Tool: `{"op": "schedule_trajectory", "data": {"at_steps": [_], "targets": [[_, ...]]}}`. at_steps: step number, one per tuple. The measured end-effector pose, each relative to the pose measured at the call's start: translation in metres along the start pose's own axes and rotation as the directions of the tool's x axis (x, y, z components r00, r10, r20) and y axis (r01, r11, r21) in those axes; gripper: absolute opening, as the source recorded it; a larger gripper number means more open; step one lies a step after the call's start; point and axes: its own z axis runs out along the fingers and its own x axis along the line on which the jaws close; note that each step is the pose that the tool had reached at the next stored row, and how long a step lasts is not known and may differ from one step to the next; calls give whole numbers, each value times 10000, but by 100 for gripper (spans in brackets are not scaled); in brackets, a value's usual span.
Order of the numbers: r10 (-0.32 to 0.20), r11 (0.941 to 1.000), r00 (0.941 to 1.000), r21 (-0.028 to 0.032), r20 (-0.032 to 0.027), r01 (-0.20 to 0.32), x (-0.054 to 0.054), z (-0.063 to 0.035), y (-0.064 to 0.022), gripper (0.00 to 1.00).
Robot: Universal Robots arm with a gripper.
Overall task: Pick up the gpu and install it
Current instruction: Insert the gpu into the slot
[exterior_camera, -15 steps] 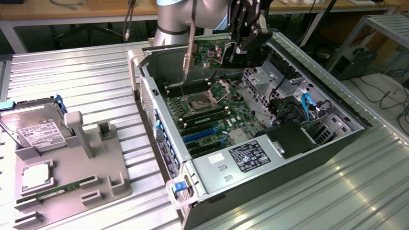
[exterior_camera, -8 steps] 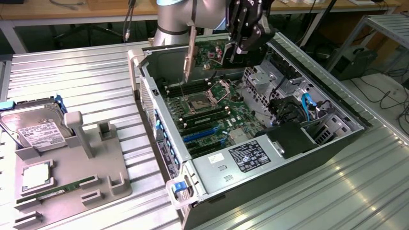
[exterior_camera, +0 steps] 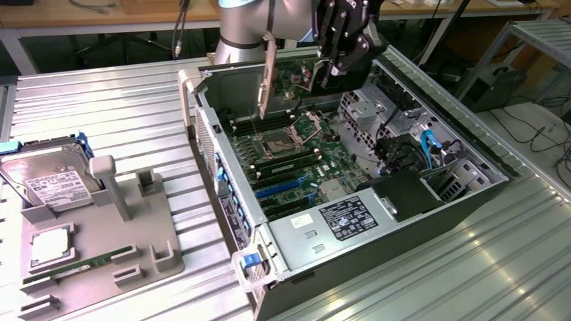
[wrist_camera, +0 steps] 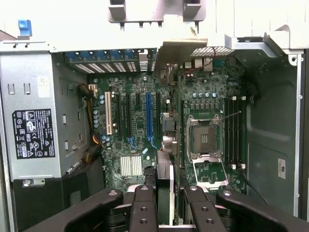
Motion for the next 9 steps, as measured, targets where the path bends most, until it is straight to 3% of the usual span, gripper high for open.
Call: {"op": "schedule_trajectory", "data": {"at_steps": [4,9], "targets": [[-437,9990,9990,-14,-3,437,0,0,1,27],[-540,9985,9985,-18,-4,540,0,17,2,27]]}}
